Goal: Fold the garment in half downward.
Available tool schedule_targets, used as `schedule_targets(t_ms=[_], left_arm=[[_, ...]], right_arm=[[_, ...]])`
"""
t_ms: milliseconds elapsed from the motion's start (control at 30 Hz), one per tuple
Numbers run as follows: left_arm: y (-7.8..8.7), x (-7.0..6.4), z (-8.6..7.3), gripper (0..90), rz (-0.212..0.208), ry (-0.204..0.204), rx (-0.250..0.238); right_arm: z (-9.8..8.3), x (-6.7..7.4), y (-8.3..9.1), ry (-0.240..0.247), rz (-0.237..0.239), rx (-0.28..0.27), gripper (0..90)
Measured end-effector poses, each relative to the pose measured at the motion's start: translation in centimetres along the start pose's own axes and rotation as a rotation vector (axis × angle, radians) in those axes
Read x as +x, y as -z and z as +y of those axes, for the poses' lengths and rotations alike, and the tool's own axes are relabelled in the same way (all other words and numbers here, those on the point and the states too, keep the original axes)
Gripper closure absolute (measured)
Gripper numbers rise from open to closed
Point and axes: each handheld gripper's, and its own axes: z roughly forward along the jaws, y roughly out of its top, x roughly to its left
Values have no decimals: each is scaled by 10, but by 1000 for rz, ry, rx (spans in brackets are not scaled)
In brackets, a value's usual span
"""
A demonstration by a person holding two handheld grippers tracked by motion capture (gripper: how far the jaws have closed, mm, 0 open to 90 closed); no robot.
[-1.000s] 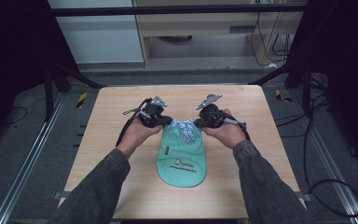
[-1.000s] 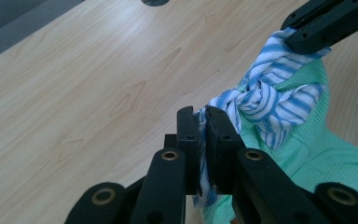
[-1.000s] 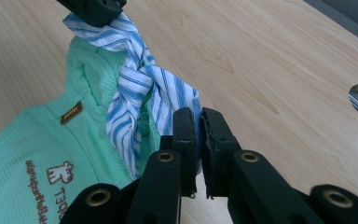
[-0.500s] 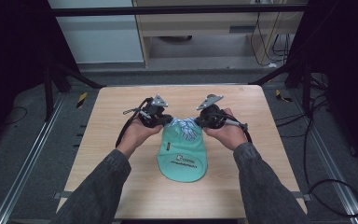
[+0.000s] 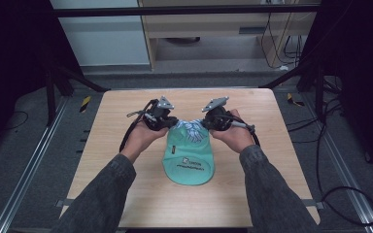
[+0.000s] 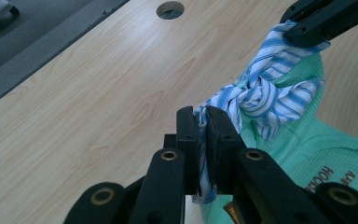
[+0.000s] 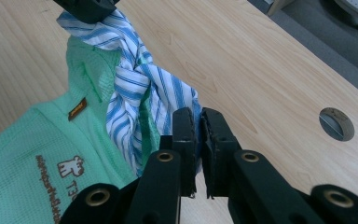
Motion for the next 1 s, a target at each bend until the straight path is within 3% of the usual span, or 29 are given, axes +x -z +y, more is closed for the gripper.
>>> schedule_targets(t_ms=[100,267,533,867,1000], left_arm=[[5,-1,-2,844,2,-15,3],[14,6,0,844,-2,6,-24],[14,15,5,844,35,17,-49],[13,4,-8,842,62,-11,-58],[10,1,-13,843,59,-4,-75]], right_arm=[[3,2,-1,-1,-5,9,845],[10,8,2,24,-12,7,844],[23,-1,-2,25,-38,-17,845],[14,17,-6,82,-54,6,845],[8,21,-7,95,-63,4,844]])
